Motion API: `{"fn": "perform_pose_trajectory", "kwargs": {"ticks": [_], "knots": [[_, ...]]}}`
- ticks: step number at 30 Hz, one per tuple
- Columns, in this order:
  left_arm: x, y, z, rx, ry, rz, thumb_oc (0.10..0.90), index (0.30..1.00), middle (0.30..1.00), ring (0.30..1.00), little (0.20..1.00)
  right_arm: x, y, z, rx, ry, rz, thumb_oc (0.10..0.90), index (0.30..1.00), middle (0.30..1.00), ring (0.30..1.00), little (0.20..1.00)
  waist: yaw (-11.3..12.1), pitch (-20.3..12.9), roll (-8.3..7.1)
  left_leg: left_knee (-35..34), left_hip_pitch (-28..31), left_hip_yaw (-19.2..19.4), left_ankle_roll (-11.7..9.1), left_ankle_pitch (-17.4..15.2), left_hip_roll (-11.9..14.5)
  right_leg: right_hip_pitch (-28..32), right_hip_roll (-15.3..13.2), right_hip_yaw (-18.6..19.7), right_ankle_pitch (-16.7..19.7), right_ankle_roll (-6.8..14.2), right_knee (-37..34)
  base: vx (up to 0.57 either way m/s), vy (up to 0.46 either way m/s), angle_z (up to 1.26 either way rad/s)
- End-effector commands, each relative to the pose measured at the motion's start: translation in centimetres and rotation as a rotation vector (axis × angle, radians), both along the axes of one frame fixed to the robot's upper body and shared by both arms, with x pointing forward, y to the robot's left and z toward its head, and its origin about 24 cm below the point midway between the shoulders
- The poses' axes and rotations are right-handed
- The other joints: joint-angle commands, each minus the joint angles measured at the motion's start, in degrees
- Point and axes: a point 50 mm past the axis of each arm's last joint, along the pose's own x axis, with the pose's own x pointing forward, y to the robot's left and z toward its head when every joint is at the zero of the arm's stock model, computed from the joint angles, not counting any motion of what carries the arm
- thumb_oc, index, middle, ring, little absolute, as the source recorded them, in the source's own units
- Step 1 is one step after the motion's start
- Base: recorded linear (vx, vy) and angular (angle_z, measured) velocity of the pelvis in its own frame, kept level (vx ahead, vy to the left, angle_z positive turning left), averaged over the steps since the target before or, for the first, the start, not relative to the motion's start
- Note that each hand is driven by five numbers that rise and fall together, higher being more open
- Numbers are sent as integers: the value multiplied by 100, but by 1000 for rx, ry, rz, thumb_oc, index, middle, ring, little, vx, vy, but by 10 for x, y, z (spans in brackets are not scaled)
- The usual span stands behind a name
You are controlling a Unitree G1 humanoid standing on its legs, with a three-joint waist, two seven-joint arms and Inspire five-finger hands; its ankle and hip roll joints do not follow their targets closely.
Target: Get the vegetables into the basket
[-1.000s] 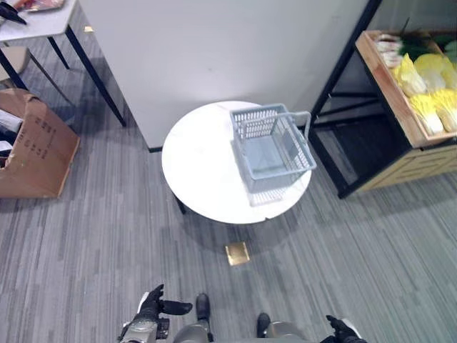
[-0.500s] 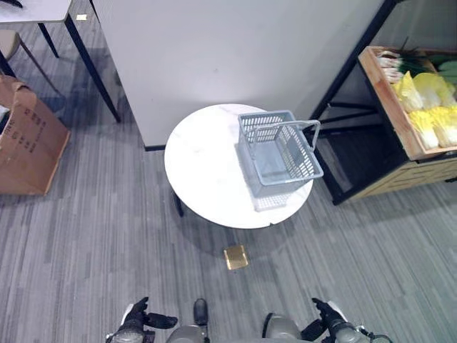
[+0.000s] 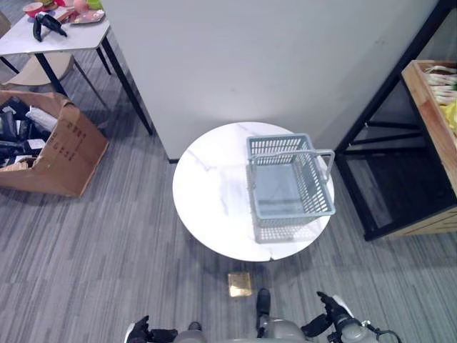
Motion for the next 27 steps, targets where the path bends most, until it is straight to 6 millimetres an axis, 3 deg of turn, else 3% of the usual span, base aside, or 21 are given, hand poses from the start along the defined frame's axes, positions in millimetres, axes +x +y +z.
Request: {"fn": "perform_pose_trajectory", "kwargs": {"ticks": [1,6,10,14,15,16,17,18,19,21,24,27], "knots": [[15,8,5,36,-27,-47,900,1000,1000,1000,1000,-7,3,-4,13,7,-40,900,1000,1000,1000,1000,-82,-184,-136,-349,-182,-83,58,278,-12,50,-530,233,-92,919,-5,25,-21,7],[12,9,5,44,-15,-47,900,1000,1000,1000,1000,-12,0,-4,9,14,-75,900,1000,1000,1000,1000,-98,-221,-141,-553,-79,-68,78,340,-26,62,-537,271,-66,935,-5,18,9,-7],[9,13,5,63,-4,-61,900,1000,1000,1000,1000,-13,-17,1,-39,2,-115,900,1000,1000,1000,1000,-109,-253,-179,-602,-55,-85,97,308,-73,66,-586,277,-20,972,-5,13,17,2],[9,20,8,77,-16,-65,900,1000,1000,1000,1000,25,-54,32,-142,-148,-111,900,1000,1000,1000,1000,-103,-213,-229,-602,-87,-68,106,294,-100,0,-648,304,56,1031,11,-23,39,2],[7,22,8,75,-22,-58,900,1000,1000,1000,1000,63,-72,65,-245,-298,2,900,1000,1000,1000,1000,-114,-193,-259,-602,-87,-19,113,283,-114,-42,-662,360,83,1056,14,-21,50,0],[7,22,8,74,-21,-58,900,1000,1000,1000,1000,62,-72,65,-245,-297,2,900,1000,1000,1000,1000,-112,-191,-256,-602,-84,-17,113,281,-113,-41,-661,362,83,1056,15,-23,68,-17],[5,23,8,69,-24,-48,900,1000,1000,1000,1000,91,-79,96,-332,-409,128,900,1000,1000,1000,1000,-124,-181,-272,-602,-79,27,109,275,-113,-74,-662,397,91,1069,27,-6,61,-24],[1,23,8,55,-24,-29,900,1000,1000,1000,1000,123,-83,151,-498,-561,382,900,1000,1000,1000,1000,-187,-167,-302,-602,-60,77,106,252,-106,-107,-661,447,108,1088,32,-6,61,-32],[1,23,7,54,-24,-30,900,1000,1000,1000,1000,123,-83,151,-499,-560,382,900,1000,1000,1000,1000,-183,-167,-296,-602,-58,77,105,250,-104,-106,-659,447,107,1088,32,14,45,-21],[-2,22,7,40,-14,-28,900,1000,1000,1000,1000,145,-77,222,-738,-714,653,900,1000,1000,1000,1000,-239,-186,-324,-602,-83,103,92,234,-80,-132,-659,462,98,1107,25,25,19,-10],[-3,20,6,36,-2,-44,900,1000,1000,1000,1000,158,-62,258,-808,-872,705,900,1000,1000,1000,1000,-190,-205,-324,-602,-100,95,87,233,-71,-121,-659,429,79,1103,19,4,-2,-1],[-1,20,6,41,-3,-58,900,1000,1000,1000,1000,165,-58,260,-824,-896,708,900,1000,1000,1000,1000,-132,-203,-317,-602,-110,68,85,231,-65,-101,-659,400,65,1095,7,3,-5,-2]]}}
